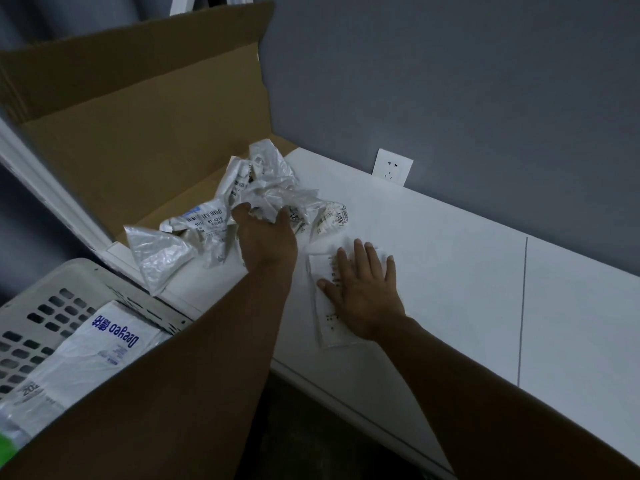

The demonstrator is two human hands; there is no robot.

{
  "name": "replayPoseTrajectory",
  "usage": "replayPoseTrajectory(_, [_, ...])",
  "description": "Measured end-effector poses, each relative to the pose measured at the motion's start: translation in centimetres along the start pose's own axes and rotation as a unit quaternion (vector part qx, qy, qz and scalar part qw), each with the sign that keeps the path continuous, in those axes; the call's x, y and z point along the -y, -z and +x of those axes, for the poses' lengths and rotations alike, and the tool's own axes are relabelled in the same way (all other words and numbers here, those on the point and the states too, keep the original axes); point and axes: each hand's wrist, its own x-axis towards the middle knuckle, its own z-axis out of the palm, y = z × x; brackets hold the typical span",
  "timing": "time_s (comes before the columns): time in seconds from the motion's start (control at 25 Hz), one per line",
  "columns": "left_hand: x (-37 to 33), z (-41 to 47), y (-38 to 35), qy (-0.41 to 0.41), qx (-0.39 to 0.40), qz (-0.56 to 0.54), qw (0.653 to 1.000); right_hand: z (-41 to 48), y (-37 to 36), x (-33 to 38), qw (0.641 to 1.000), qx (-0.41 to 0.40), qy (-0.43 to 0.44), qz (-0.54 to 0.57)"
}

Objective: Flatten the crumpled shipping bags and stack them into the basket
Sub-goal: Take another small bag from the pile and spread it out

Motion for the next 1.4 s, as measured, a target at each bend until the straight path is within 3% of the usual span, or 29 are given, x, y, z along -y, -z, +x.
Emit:
replayPoseTrajectory(0.24, [0.7,1.9,-0.9,-0.034,0.017,0.031,0.999,-0.4,1.1,0.3,1.000,0.000,0.014,0.003])
replayPoseTrajectory(0.44, [0.3,1.9,-0.8,-0.025,0.002,-0.035,0.999,-0.4,2.5,0.7,0.998,-0.040,0.002,0.040])
replayPoseTrajectory(0.6, [-2.6,0.3,0.8,-0.049,0.011,-0.070,0.996,-1.2,5.0,2.1,0.979,-0.113,-0.014,0.168])
replayPoseTrajectory(0.72, [-4.9,-2.0,2.3,-0.108,0.020,-0.018,0.994,-1.7,8.2,3.8,0.935,-0.183,-0.054,0.298])
replayPoseTrajectory(0.8, [-5.9,-3.7,3.6,-0.141,0.038,0.016,0.989,-2.9,10.2,4.6,0.919,-0.238,-0.040,0.313])
replayPoseTrajectory(0.88, [-6.6,-5.0,4.6,-0.130,0.071,0.013,0.989,-4.0,11.2,5.0,0.925,-0.266,0.010,0.272])
replayPoseTrajectory(1.04, [-7.4,-7.7,5.5,-0.052,0.123,-0.079,0.988,-5.7,11.6,4.4,0.940,-0.229,0.022,0.252])
replayPoseTrajectory(1.16, [-7.3,-8.1,5.1,-0.033,0.112,-0.130,0.985,-6.2,12.1,3.6,0.939,-0.217,-0.016,0.266])
replayPoseTrajectory(1.32, [-7.2,-6.9,4.4,-0.041,0.088,-0.157,0.983,-5.8,12.7,2.0,0.890,-0.208,-0.103,0.392])
replayPoseTrajectory(1.4, [-7.2,-6.5,4.0,-0.062,0.090,-0.160,0.981,-5.5,12.8,1.5,0.887,-0.196,-0.118,0.402])
